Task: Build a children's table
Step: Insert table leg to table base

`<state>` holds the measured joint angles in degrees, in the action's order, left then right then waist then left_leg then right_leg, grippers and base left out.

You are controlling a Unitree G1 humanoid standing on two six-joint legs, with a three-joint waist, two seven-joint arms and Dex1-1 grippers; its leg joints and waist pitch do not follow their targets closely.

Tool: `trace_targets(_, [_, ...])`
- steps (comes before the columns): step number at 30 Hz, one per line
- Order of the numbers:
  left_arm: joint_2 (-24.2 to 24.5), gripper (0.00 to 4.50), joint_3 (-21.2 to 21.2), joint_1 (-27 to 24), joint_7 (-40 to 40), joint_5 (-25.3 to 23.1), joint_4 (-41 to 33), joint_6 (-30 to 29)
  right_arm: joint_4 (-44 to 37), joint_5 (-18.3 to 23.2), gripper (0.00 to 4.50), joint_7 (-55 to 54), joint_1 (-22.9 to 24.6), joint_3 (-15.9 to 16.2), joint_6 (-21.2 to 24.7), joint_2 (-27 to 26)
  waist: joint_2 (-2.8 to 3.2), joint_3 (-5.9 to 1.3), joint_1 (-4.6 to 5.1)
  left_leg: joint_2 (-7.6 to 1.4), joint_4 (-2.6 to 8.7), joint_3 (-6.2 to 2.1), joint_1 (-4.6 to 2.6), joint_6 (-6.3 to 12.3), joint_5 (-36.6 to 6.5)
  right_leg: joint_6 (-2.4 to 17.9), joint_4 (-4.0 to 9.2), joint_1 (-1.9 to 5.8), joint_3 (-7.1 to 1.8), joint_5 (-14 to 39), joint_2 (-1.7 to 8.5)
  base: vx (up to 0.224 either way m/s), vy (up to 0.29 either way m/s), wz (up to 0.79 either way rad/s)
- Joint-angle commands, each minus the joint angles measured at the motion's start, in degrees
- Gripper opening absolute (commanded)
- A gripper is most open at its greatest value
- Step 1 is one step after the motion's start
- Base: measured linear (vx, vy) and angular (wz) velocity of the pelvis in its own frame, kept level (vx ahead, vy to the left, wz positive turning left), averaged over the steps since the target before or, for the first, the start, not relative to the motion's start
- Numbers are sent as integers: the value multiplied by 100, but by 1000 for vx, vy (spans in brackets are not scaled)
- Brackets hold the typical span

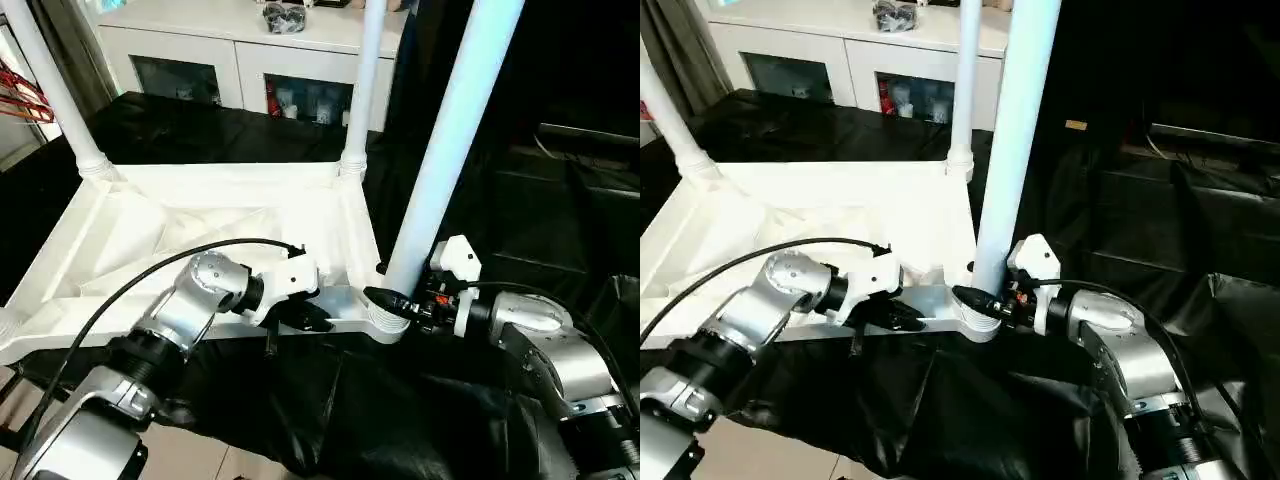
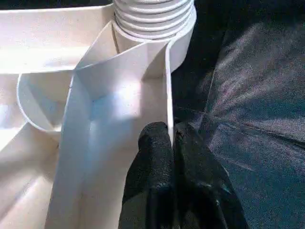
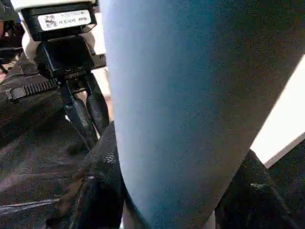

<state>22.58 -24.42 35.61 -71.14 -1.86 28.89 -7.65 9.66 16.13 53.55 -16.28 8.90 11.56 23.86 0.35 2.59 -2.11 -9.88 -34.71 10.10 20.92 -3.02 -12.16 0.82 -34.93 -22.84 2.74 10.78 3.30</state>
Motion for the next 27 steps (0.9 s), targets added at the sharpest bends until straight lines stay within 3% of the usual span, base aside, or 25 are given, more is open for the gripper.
trace_targets(1, [62, 0, 124, 228, -76, 50, -48, 22, 567, -332, 191, -151, 214, 182, 208, 27, -13, -229, -24, -335, 483, -130, -31, 257, -1168, 1270, 492, 254, -287, 1559, 509, 0, 0, 0])
trace_targets(3, [-2, 0, 187, 224, 34, 92, -61, -70, 764, -428, 191, -468, 142, 115, 134, -74, -10, -212, -16, -334, 493, -131, -44, 211, -1276, 1242, 517, 235, -287, 1780, 516, 0, 0, 0])
trace_targets(4, [-122, 0, 269, 231, 289, 102, -90, -220, 1140, -635, 190, -1130, -41, -21, 59, -253, -10, -202, -12, -338, 503, -134, -48, 182, -1335, 1218, 529, 228, -285, 1892, 516, 0, 0, 0])
trace_targets(5, [-164, 0, 292, 238, 378, 98, -96, -267, 1265, -696, 190, -1345, -107, -69, 34, -312, -13, -187, 28, -326, 513, -153, -35, 71, -1463, 1196, 529, 217, -270, 2161, 522, 0, 0, 0])
trace_targets(6, [-328, 0, 399, 283, 694, 89, -88, -520, 1558, -741, 190, -1876, -283, -240, 34, -502, -23, -177, 50, -312, 529, -174, -29, 5, -1589, 1063, 567, 228, -250, 2500, 520, 0, 0, 0])
trace_targets(7, [-438, 0, 455, 323, 920, 67, -67, -639, 1727, -763, 190, -2197, -394, -338, 22, -615, -16, -169, 61, -310, 521, -180, -49, -56, -1687, 1003, 590, 192, -255, 2700, 532, 0, 0, 0])
trace_targets(9, [-633, 0, 513, 418, 1392, -39, 23, -783, 2053, -797, 190, -2750, -604, -498, 2, -812, -28, -172, 88, -297, 514, -189, -68, -106, -1754, 911, 621, 189, -252, 2884, 534, 0, 0, 0])
trace_targets(12, [-986, 0, 595, 579, 2215, -231, 221, -1047, 2502, -861, 190, -3446, -888, -632, -43, -1072, -26, -181, 93, -304, 519, -165, -76, -48, -1645, 1011, 609, 184, -274, 2407, 507, 0, 0, 0])
trace_targets(13, [-986, 0, 595, 579, 2215, -231, 221, -1047, 2502, -861, 190, -3446, -888, -632, -43, -1072, 3, -189, 95, -300, 518, -150, -66, -46, -1535, 1115, 592, 193, -278, 2118, 497, 0, 0, 0])
trace_targets(16, [-1597, 0, 726, 796, 3411, -439, 562, -1505, 3256, -833, 190, -4286, -1346, -791, -275, -1510, 18, -217, 86, -280, 489, -129, -81, -21, -1362, 1268, 566, 218, -265, 1730, 485, 0, 0, 0])
trace_targets(18, [-1702, 0, 724, 825, 3571, -455, 671, -1517, 3355, -782, 190, -4387, -1424, -839, -289, -1644, 50, -232, 44, -278, 476, -129, -63, 59, -1210, 1305, 554, 246, -271, 1513, 504, 0, 0, 0])
trace_targets(19, [-1725, 0, 726, 827, 3597, -461, 688, -1527, 3399, -774, 190, -4423, -1452, -848, -305, -1682, 27, -235, 29, -283, 485, -127, -34, 119, -1097, 1312, 534, 272, -266, 1287, 490, 0, 0, 0])
trace_targets(22, [-1738, 0, 696, 802, 3528, -467, 668, -1505, 3463, -793, 190, -4426, -1496, -815, -326, -1772, 54, -274, 21, -296, 469, -119, -41, 229, -830, 1469, 458, 293, -258, 591, 484, 0, 0, 0])
trace_targets(24, [-1726, 0, 670, 797, 3478, -473, 665, -1467, 3462, -804, 190, -4407, -1499, -798, -329, -1787, 53, -267, 18, -295, 472, -112, -40, 286, -809, 1541, 460, 308, -253, 495, 491, 0, 0, 0])
trace_targets(27, [-1722, 0, 636, 793, 3473, -482, 673, -1452, 3567, -881, 190, -4412, -1554, -763, -396, -1808, 59, -243, 29, -302, 493, -114, -48, 256, -1031, 1520, 500, 302, -248, 878, 500, 0, 0, 0])
